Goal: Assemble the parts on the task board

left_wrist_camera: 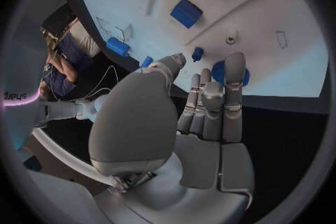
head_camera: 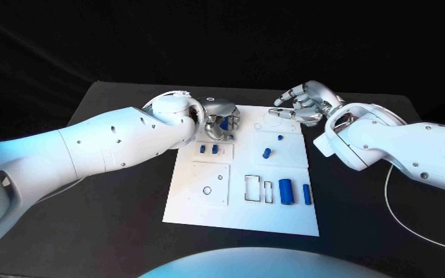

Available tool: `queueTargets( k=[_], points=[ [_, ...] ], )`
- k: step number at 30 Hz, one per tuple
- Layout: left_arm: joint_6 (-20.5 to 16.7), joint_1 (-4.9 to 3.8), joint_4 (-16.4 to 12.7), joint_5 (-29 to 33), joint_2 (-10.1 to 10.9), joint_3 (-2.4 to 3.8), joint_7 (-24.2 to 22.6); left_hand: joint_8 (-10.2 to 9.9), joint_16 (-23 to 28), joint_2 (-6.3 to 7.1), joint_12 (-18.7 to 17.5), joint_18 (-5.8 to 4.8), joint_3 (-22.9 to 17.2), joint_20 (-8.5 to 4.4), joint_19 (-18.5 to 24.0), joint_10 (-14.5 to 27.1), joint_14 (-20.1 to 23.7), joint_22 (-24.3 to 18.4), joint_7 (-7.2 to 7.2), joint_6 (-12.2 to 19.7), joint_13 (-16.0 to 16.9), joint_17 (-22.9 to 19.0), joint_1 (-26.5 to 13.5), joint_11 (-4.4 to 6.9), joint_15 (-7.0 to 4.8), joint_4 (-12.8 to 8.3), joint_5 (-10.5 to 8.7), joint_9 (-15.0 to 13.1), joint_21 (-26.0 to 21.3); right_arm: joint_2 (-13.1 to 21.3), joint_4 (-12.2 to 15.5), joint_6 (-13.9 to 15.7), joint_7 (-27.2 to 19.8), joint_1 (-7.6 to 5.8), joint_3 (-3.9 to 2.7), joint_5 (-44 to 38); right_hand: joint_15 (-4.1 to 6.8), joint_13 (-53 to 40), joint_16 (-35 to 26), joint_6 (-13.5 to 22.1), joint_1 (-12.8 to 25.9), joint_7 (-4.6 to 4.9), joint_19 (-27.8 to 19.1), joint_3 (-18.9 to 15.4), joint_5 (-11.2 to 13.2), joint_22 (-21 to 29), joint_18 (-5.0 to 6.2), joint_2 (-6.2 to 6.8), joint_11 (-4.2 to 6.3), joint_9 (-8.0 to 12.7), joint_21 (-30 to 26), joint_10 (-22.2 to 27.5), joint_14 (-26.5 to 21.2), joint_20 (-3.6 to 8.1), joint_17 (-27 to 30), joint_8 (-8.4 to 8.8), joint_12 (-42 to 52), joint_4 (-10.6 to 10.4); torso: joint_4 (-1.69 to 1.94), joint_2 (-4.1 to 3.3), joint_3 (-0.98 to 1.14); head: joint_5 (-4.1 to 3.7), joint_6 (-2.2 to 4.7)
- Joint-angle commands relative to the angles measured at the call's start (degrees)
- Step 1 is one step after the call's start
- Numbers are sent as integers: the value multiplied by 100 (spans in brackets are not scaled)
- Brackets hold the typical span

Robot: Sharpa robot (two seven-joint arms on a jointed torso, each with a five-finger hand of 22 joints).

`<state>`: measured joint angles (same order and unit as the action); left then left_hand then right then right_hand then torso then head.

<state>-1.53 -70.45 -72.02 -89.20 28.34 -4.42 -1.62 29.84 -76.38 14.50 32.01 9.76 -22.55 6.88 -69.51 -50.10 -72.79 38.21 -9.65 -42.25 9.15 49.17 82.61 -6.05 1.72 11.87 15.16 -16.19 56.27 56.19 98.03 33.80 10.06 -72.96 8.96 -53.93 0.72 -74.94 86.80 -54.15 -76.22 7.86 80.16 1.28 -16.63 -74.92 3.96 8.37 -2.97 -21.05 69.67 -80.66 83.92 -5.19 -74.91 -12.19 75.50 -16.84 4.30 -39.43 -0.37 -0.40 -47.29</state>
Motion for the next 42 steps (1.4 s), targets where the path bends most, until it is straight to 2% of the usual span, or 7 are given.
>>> queueTargets(
  k=[1, 11, 17, 25, 36, 42],
  points=[
    [187, 7, 49, -176, -57, -2, 61, -33, -50, -26, -43, -52, -57, 5, -47, -52, -53, 100, 8, -58, -21, 24, 48, 4, -9, 6, -5, 19, 90, -9, 8, 18, -56, 3, -1, -40, 28, -93, -24, 41, -6, -10, -50, -16, -18, -221, 81, -21, -5, -8, -34, 52, 372, 8, -445, -29, -33, 14, -4, 1, -3, -9, -4],
    [299, 25, 162, -207, -148, -9, 116, -77, -153, -105, -118, -88, -271, 10, -96, -144, -148, 416, 32, -199, -100, 108, 184, 19, -25, -68, 0, 86, 373, -13, 9, 19, -56, 2, -1, -40, 28, -93, -24, 41, -6, -10, -50, -16, -18, -221, 81, -21, -5, -8, -34, 52, 372, 8, -445, -29, -33, 14, 8, 7, 1, -33, -24],
    [382, 45, 230, -236, -189, -19, 137, -91, -185, -114, -146, -100, -362, 8, -107, -191, -173, 522, 39, -253, -129, 133, 213, 26, -30, -106, 1, 108, 467, -16, 13, 14, -53, 2, -1, -40, 28, -87, -30, 42, -8, -10, -54, -17, -18, -216, 83, -23, -5, -9, -44, 56, 368, 8, -431, -30, -41, 13, -1, 2, 0, -31, -40],
    [402, 100, 278, -263, -239, -36, 150, -97, -186, -110, -154, -95, -381, 8, -93, -204, -168, 512, 38, -265, -137, 109, 207, 26, -29, -111, -1, 115, 468, -16, 15, 1, -44, 2, -1, -40, 28, -91, -30, 42, -9, -10, -51, -16, -18, -219, 82, -26, -5, -10, -40, 53, 369, 8, -435, -32, -36, 13, 1, 7, 2, -42, -57],
    [442, 114, 268, -249, -255, -41, 118, -107, -216, -133, -175, -107, -468, 13, -93, -259, -189, 598, 48, -322, -161, 130, 213, 36, -36, -143, -2, 135, 546, -18, 12, -8, -36, 2, -1, -40, 29, -88, -32, 34, -12, -12, -51, -12, -19, -218, 82, -40, -3, -13, -44, 54, 368, 8, -435, -39, -39, 12, 7, 15, 8, -46, -66],
    [480, 118, 257, -242, -257, -42, 114, -95, -301, -208, -222, -134, -669, -8, -141, -441, -290, 828, 103, -522, -204, 256, 243, 90, -79, -246, -8, 146, 738, -15, 8, -16, -32, 2, -1, -46, 29, -88, -32, 34, -12, -12, -51, -12, -19, -218, 82, -40, -3, -13, -44, 54, 368, 8, -435, -39, -39, 12, 8, 16, 6, -45, -68]
  ],
)
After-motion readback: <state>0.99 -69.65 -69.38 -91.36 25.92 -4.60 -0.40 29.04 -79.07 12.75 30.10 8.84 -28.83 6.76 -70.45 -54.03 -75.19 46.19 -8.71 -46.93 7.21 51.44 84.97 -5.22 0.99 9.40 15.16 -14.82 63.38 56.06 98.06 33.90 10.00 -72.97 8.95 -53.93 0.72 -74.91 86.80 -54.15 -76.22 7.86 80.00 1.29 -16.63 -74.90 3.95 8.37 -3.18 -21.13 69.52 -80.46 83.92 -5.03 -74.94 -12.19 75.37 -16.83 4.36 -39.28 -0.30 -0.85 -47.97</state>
